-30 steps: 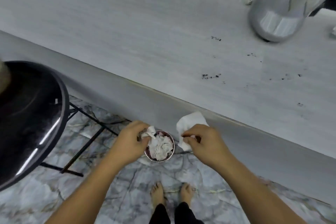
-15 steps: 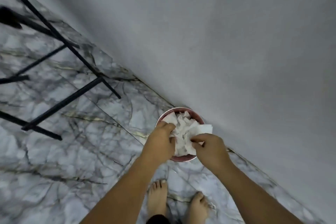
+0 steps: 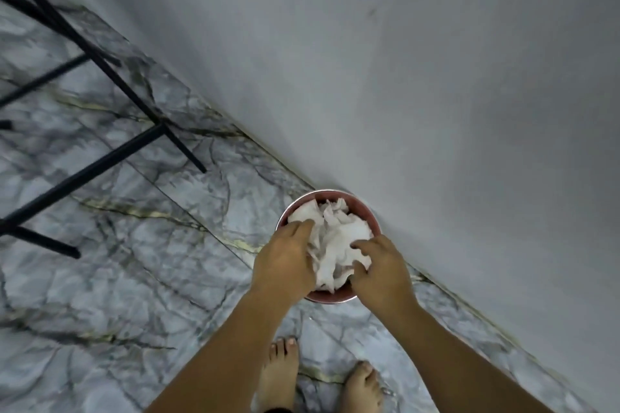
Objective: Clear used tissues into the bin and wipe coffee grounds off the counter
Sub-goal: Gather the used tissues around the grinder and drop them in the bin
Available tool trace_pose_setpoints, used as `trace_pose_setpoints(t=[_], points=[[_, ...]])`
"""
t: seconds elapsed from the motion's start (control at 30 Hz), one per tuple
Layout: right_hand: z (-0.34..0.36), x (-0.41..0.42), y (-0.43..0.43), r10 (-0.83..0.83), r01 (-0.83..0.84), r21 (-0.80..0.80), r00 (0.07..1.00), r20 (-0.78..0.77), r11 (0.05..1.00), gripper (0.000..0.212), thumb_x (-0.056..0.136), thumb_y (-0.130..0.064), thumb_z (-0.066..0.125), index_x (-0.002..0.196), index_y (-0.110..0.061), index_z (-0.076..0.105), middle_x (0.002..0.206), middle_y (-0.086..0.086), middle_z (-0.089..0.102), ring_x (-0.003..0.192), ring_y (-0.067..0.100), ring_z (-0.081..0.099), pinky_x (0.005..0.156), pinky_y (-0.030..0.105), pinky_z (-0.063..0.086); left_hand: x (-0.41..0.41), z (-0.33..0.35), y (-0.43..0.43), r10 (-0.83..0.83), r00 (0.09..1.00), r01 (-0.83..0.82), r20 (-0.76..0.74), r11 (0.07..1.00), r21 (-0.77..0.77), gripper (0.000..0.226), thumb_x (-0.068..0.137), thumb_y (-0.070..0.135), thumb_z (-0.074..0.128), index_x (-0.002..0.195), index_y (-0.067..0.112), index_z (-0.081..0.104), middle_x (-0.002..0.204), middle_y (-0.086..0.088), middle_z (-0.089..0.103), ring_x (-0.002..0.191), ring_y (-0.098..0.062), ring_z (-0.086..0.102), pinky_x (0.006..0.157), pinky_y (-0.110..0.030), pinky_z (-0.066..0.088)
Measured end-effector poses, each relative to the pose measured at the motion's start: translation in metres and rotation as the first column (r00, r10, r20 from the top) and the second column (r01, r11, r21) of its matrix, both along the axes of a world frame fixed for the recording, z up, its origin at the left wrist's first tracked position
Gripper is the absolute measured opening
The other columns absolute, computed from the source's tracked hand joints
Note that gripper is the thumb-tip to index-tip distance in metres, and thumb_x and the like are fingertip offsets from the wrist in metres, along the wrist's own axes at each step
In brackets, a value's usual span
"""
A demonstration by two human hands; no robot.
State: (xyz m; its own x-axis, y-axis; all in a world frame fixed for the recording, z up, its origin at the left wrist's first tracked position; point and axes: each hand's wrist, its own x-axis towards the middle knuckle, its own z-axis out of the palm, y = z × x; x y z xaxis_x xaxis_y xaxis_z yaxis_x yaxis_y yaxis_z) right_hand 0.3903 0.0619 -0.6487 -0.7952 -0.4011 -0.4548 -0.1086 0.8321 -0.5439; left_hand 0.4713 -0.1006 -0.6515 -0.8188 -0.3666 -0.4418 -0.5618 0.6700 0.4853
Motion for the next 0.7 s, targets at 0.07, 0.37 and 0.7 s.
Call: trace_pose_setpoints(t=[0.07,0.37,0.7], points=[[0.048,0.000,0.007,-0.030,0.028,0.038,0.998,0.056,0.999,0.034,0.079,-0.005,0.064,0.109,-0.016,0.072,0.107,0.001,0.063,0.084,0.015,0.059,0.081,0.034,0.054,0.003,0.047,-0.004,0.014,1.000,-0.014,0.016,1.000,0.019,0.067,0.077,0.015,0.067,0.141,0.020,0.047,0.137,0.000,0.055,0.127,-0.023,0.050,0.095,-0.038,0.053],[0.387,0.010,0.031,-0.067,0.075,-0.036,0.981,0.183,0.997,0.031,0.090,-0.008,0.054,0.103,-0.030,0.071,0.083,-0.017,0.062,0.070,0.007,0.058,0.066,0.012,0.044,0.026,0.348,0.003,-0.043,0.999,0.044,-0.006,0.980,0.196,0.053,0.085,0.022,0.057,0.138,0.015,0.055,0.137,-0.006,0.059,0.127,-0.027,0.054,0.104,-0.037,0.047],[0.637,0.023,0.127,-0.253,0.235,-0.268,0.967,-0.037,0.934,0.021,0.094,-0.018,0.059,0.106,-0.029,0.072,0.095,-0.009,0.070,0.084,0.008,0.065,0.075,0.021,0.051,0.002,0.580,0.040,-0.210,0.885,0.317,-0.415,0.926,0.206,0.033,0.086,0.024,0.059,0.118,0.029,0.068,0.119,0.022,0.060,0.108,0.007,0.054,0.090,0.000,0.037]])
